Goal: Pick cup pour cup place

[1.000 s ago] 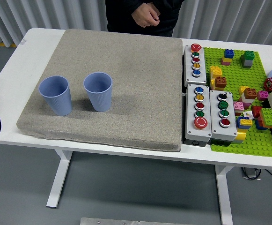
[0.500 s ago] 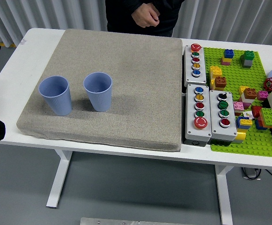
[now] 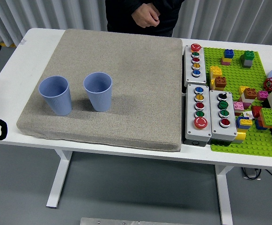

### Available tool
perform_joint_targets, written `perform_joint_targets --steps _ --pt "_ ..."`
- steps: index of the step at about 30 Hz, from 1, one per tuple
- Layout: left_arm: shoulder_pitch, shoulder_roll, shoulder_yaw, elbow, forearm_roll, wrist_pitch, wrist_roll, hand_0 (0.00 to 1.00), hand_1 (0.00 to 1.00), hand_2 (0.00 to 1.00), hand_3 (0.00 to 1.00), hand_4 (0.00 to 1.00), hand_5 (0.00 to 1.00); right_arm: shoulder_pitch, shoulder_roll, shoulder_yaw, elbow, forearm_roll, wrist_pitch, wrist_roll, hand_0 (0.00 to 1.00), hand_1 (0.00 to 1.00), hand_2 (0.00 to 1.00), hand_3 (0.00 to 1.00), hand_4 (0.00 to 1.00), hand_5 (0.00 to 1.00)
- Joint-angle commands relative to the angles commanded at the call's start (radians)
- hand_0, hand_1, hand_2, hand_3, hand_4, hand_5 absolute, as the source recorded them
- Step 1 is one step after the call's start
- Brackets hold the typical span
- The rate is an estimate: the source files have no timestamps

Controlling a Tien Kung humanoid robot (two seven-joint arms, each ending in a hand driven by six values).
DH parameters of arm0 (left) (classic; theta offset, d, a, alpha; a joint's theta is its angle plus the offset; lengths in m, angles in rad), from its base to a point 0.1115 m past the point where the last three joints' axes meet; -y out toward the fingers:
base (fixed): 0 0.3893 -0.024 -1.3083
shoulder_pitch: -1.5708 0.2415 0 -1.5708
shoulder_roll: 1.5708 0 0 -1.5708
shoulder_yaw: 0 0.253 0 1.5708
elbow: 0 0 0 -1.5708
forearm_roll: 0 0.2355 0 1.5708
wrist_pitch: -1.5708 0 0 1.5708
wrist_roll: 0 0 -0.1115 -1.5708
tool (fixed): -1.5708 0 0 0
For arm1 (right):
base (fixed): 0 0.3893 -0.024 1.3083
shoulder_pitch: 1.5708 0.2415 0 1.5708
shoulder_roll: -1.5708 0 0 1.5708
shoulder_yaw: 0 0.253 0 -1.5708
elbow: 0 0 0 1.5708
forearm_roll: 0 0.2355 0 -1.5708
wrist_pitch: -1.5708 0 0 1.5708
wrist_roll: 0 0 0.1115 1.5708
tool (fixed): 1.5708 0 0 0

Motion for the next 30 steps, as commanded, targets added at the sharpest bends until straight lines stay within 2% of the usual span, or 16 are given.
perform_joint_targets --steps 9,30 --pt "0.004 -0.014 0.003 -0.025 0.027 -0.003 0.002 0.912 0.892 0.998 0.998 0.816 0.998 0.005 0.0 0.004 0.0 -0.011 0.0 -0.007 0.719 0.683 0.717 0.682 0.308 0.282" --pt "0.004 -0.003 0.006 -0.026 0.038 -0.007 0.009 0.908 0.886 0.998 0.998 0.819 0.998 0.001 0.005 0.011 0.0 -0.017 0.001 -0.009 0.719 0.682 0.718 0.683 0.307 0.283"
